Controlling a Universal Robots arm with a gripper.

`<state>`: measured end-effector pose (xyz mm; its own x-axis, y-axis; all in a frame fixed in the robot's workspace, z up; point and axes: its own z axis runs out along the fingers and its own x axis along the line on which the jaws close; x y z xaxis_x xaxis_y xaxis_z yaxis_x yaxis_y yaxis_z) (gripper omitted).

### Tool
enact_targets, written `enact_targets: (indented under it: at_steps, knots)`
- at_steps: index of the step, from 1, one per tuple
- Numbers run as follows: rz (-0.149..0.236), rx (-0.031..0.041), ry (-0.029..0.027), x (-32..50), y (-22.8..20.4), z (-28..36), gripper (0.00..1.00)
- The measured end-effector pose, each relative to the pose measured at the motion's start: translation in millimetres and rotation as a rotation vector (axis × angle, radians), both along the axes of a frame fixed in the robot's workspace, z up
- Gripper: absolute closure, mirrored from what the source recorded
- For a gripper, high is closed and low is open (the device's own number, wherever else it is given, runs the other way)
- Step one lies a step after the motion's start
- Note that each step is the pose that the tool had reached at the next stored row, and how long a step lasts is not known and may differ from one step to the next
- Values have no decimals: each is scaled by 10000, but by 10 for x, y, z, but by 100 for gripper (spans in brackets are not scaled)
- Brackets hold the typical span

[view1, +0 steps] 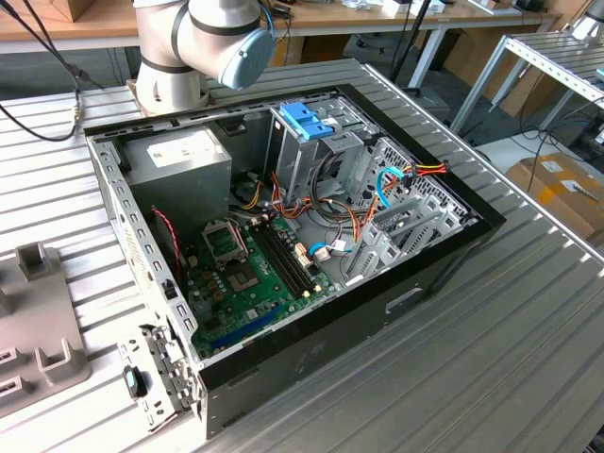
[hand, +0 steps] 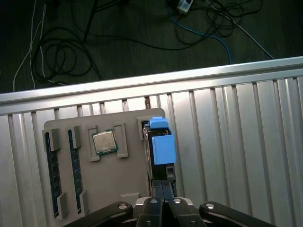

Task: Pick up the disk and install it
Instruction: 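Pick up the disk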

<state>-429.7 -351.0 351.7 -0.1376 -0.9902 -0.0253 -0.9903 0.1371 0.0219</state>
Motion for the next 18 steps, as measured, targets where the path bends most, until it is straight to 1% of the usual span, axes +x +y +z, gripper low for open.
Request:
enact_targets:
  at_steps: [6, 8, 9, 10, 11, 12, 17, 18]
  knots:
    - [0, 0, 0, -1, 0, 0, 89]
    - [0, 0, 0, -1, 0, 0, 76]
    - [0, 0, 0, -2, 0, 0, 76]
    - [0, 0, 0, -2, 0, 0, 71]
    - [0, 0, 0, -2, 0, 0, 58]
    - [0, 0, 0, -2, 0, 0, 52]
    - [34, 0, 0, -3, 0, -2, 52]
    - [220, 0, -1, -3, 0, -8, 52]
